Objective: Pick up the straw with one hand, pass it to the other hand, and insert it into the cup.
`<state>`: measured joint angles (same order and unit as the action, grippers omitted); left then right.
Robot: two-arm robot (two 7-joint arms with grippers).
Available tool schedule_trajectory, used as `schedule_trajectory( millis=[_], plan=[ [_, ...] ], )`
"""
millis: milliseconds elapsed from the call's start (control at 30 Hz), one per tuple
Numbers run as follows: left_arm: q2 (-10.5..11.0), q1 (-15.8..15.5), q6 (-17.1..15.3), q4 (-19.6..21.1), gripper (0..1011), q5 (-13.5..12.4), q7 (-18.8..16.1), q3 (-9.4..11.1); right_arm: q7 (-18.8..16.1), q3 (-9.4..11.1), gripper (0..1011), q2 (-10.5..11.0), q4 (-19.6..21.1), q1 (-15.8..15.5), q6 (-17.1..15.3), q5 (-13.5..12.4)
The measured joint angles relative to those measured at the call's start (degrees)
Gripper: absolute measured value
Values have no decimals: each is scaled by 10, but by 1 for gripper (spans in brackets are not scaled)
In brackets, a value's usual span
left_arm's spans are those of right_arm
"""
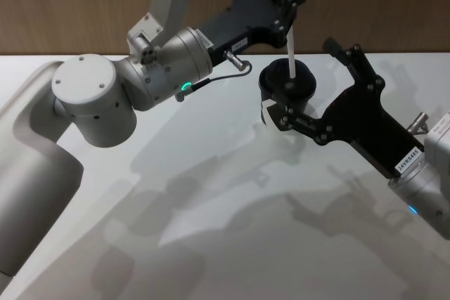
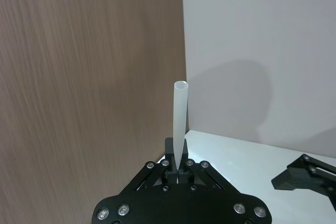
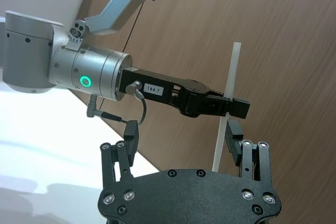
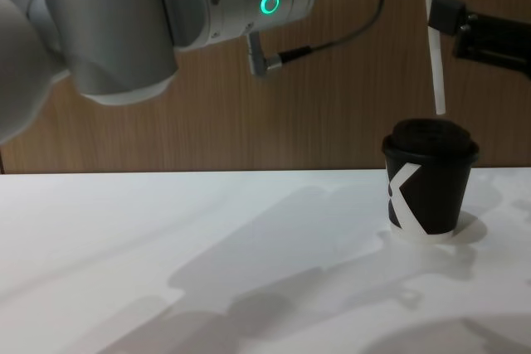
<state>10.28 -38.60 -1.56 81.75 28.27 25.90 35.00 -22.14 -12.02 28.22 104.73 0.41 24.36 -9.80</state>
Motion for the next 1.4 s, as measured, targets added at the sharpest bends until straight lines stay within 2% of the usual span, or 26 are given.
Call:
schedule_trajectory(
  millis=[533,1400],
  plan=[
    [-14,-7,7,-31,7,-15,4,0,0,0,1001,0,0,0,0,0],
    [-26,-9,0,-51,5,-27,9,-9,0,0,1001,0,0,0,0,0]
  ],
)
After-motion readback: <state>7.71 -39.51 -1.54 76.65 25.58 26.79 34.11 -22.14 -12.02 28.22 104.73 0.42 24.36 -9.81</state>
